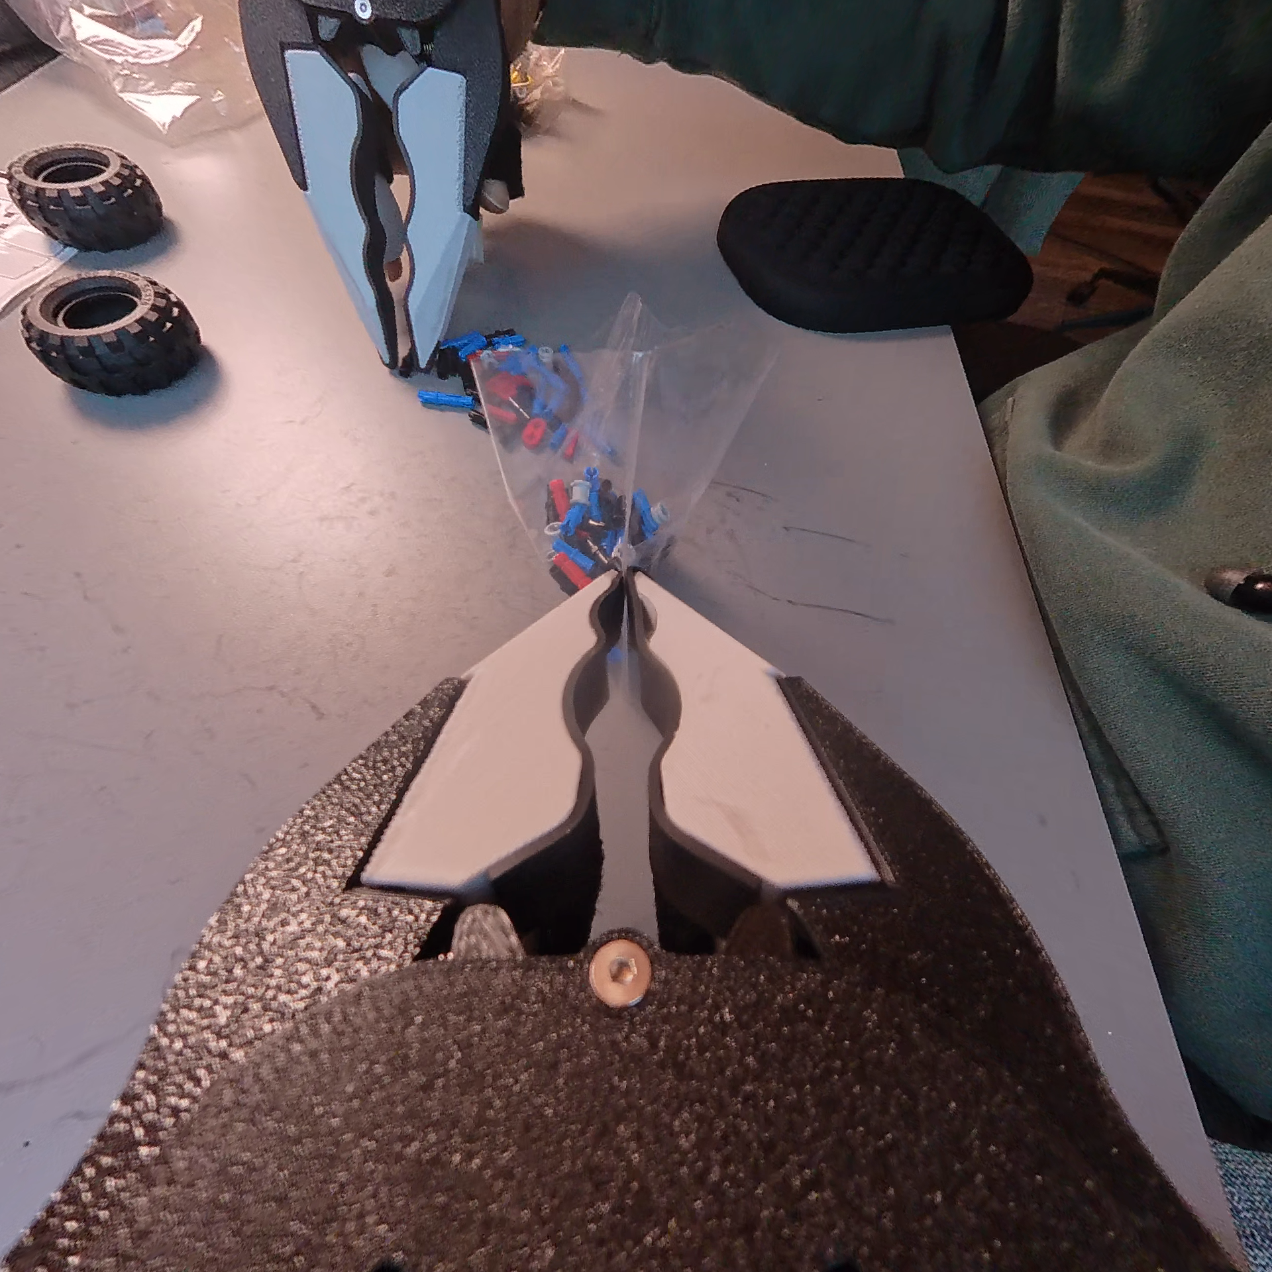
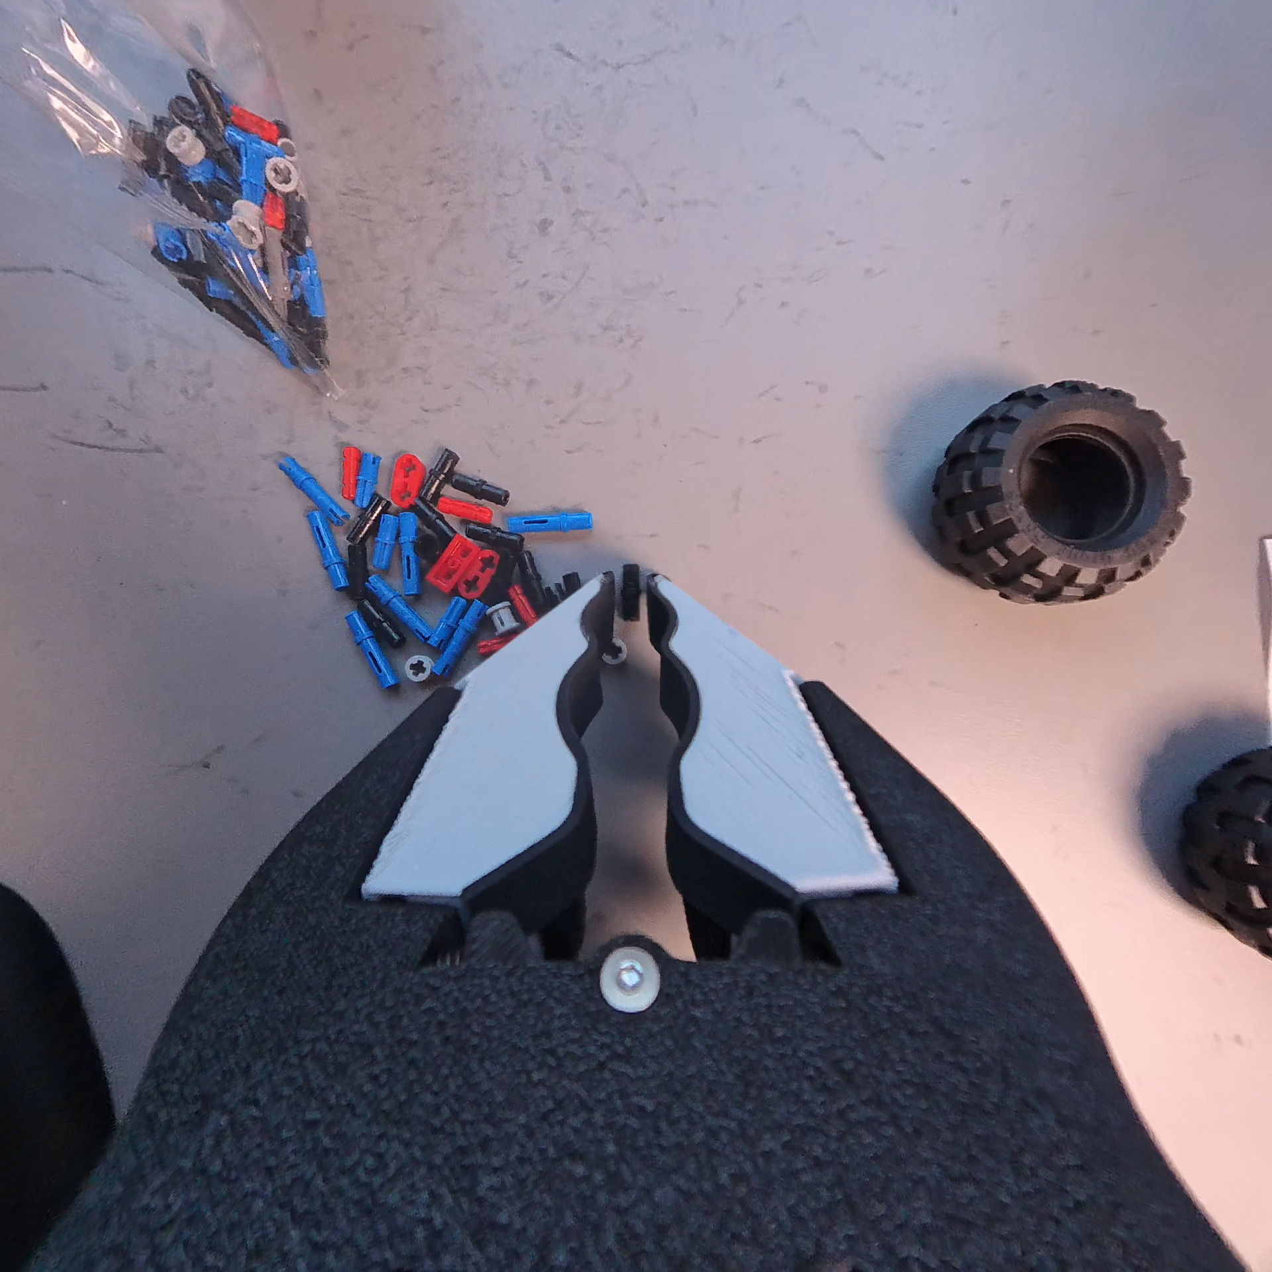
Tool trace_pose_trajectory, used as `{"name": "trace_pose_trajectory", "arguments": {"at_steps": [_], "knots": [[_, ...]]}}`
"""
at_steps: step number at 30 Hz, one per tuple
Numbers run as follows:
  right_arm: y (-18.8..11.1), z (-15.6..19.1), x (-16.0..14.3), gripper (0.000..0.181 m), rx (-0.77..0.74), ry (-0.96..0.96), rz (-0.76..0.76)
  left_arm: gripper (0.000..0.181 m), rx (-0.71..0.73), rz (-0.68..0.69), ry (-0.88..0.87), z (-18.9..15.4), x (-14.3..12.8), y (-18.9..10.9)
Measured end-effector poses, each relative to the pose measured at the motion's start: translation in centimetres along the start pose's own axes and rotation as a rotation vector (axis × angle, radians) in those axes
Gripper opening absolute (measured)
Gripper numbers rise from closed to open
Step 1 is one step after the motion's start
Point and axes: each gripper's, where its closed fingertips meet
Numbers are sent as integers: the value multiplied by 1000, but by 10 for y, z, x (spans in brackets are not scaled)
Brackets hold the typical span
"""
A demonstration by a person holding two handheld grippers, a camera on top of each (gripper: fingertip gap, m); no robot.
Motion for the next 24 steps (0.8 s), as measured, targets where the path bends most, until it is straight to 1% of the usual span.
{"name": "trace_pose_trajectory", "arguments": {"at_steps": [1,4,5,7,9,11,13,15,17,19,20,22,24], "knots": [[0,-2,0,5,-8,-5,-4,0,0,0,0,0,0,0],[1,-1,3,4,-8,-19,-8,0,2,0,1,0,0,0],[1,3,11,4,0,-22,-42,0,2,0,-1,1,0,0],[-3,23,50,4,53,-40,-178,0,3,-1,-2,1,0,-1],[-13,53,99,4,128,-94,-337,0,3,-1,-2,1,0,0],[-16,82,135,4,189,-148,-420,0,1,-2,-4,1,0,0],[-9,96,150,7,173,-211,-420,0,1,-3,-6,1,0,0],[-4,100,157,13,152,-244,-424,0,2,-2,-5,1,0,-1],[-10,97,158,17,147,-221,-449,0,2,-2,-5,1,0,-1],[-15,79,143,17,94,-185,-417,0,2,-2,-5,1,0,-1],[-15,66,127,15,55,-173,-361,0,2,-1,-5,1,0,-1],[-10,40,85,13,-21,-174,-207,0,1,-1,-4,1,0,-1],[-4,26,49,12,-39,-160,-79,0,0,-2,-5,1,0,-1]]}}
Point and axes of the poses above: each gripper's, where its closed fingertips meet, y out along the fingers, x out of its top, z = x × y across the jaws, and after that the axes turned 7 degrees about -z, right-handed
